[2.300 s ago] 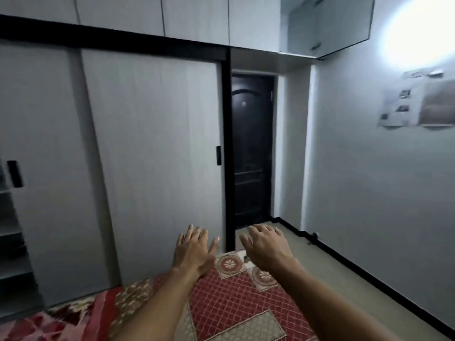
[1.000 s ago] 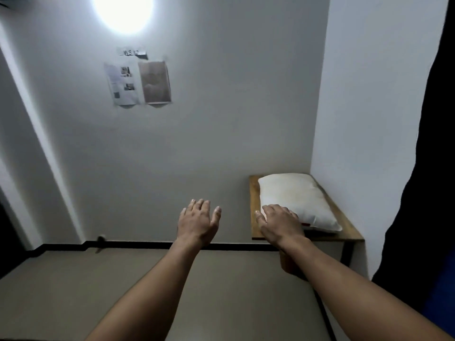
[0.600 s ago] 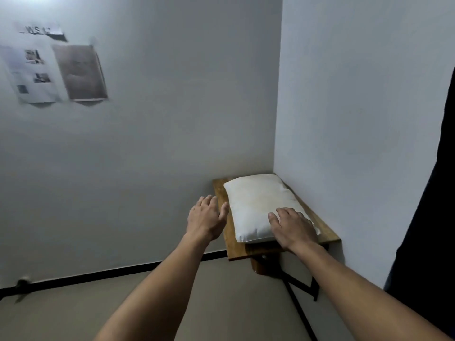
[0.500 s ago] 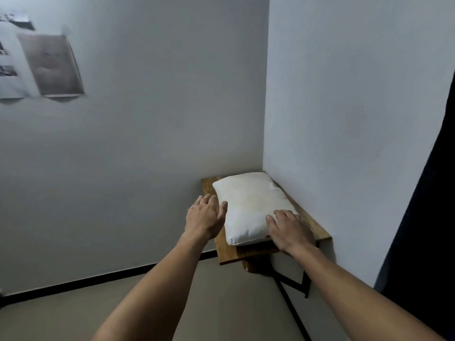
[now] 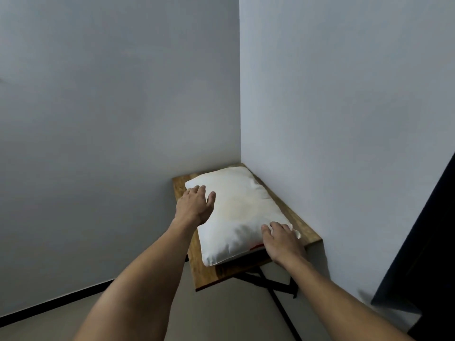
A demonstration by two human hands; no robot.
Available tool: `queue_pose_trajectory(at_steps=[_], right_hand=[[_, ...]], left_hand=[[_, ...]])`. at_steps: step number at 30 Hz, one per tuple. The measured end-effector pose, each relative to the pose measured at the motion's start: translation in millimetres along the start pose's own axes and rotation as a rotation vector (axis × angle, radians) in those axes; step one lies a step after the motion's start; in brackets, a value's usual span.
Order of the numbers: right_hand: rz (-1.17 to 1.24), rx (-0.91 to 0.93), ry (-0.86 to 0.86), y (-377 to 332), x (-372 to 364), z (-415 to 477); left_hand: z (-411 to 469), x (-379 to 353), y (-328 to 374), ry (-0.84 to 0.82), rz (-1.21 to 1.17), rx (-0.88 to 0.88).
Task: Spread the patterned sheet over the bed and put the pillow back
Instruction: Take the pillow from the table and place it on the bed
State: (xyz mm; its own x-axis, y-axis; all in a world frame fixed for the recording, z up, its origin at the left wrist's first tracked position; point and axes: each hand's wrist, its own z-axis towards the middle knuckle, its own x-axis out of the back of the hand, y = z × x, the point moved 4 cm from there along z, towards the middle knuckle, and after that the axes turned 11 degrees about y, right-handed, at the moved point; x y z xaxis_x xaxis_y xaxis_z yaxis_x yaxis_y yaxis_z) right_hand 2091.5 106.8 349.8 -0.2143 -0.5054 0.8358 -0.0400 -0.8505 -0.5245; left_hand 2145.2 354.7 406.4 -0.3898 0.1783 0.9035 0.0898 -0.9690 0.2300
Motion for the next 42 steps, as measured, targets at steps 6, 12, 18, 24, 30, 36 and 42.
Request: queue_pose_trajectory(at_steps=[6,12,18,24,30,36,42], right_hand=[[0.092,-0.113,-0.010,6,-43,36],[0.182,-0.322,0.042,9,-97,75],[0.186,-0.765,0.228,8,-141,105],[0.456,-1.235,0.411,23,-176,97],[0.632,-1.239,0.555,29,-194,102],[0.546,-1.092,0.679,28,-203,114],[0.466,-1.113,0.616,33,-204,109]], left_hand=[[73,-46,-15,-0.038,-0.007,0.001],[159,-112,-17,-0.120,-0.015,-0.072],[252,-184,-26,-0.199,-0.015,-0.158],[323,-252,-58,-0.311,-0.025,-0.131],[368,-298,-82,-0.338,-0.057,-0.029],[392,-319,-88,-0.397,-0.089,-0.018],[397,-310,-79,-0.385,0.027,-0.037]])
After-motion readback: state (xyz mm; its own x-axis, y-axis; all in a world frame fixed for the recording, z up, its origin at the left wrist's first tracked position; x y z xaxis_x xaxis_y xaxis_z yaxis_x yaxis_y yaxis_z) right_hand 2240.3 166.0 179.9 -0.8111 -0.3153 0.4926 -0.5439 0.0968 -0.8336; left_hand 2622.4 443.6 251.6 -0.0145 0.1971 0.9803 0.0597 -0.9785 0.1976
